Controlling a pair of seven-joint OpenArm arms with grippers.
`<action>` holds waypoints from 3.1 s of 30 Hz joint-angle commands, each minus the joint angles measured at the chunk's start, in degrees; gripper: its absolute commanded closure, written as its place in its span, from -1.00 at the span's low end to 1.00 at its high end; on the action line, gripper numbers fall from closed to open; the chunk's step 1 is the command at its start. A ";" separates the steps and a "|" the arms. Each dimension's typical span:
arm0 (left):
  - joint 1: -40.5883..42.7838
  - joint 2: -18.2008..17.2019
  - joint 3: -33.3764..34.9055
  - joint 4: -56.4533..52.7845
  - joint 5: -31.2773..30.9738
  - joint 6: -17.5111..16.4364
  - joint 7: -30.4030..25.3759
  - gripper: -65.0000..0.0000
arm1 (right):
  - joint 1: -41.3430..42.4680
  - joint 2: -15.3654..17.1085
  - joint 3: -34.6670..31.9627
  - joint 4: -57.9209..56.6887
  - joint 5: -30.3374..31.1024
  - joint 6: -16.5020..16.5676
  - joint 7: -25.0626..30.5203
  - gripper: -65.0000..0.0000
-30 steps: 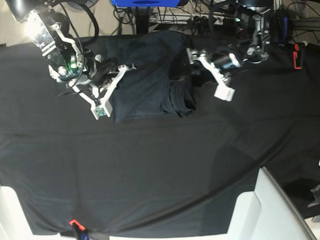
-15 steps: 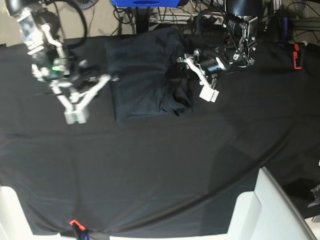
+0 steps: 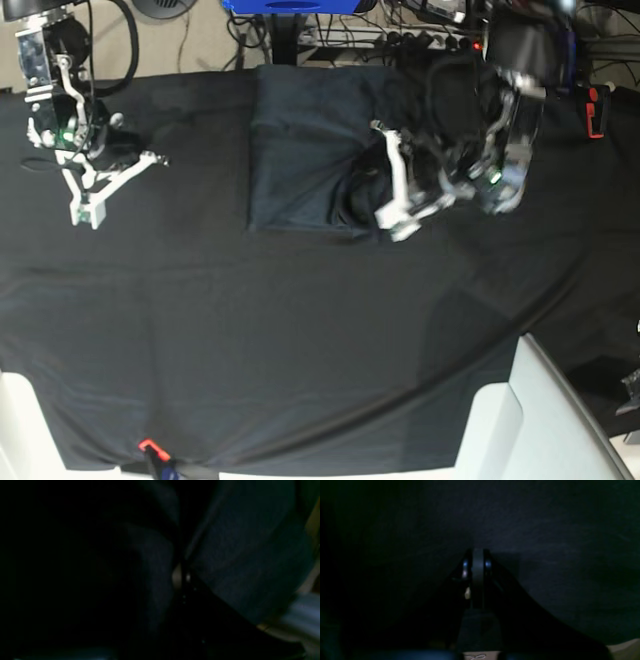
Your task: Fold the T-shirt properly
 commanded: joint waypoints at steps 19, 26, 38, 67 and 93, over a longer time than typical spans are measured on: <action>-21.91 -2.32 38.09 -2.17 34.25 0.29 -18.41 1.00 | -3.39 -7.90 7.96 1.03 0.25 -0.03 0.80 1.00; -25.60 -0.73 46.36 -3.84 37.77 0.29 -25.88 1.00 | -5.85 -9.40 12.00 1.12 0.07 -0.03 0.80 1.00; -29.38 4.54 53.30 -4.37 37.77 0.29 -26.32 1.00 | -8.31 -10.89 12.27 1.29 -0.01 -0.20 2.12 1.00; -29.56 4.28 52.86 -4.90 38.30 0.29 -22.89 0.60 | -9.19 -10.89 12.18 1.21 -0.01 -0.20 2.74 1.00; -33.95 4.63 52.69 -7.98 37.68 0.29 -22.89 -0.18 | -8.66 -10.71 11.92 1.21 -0.01 -0.20 2.65 1.00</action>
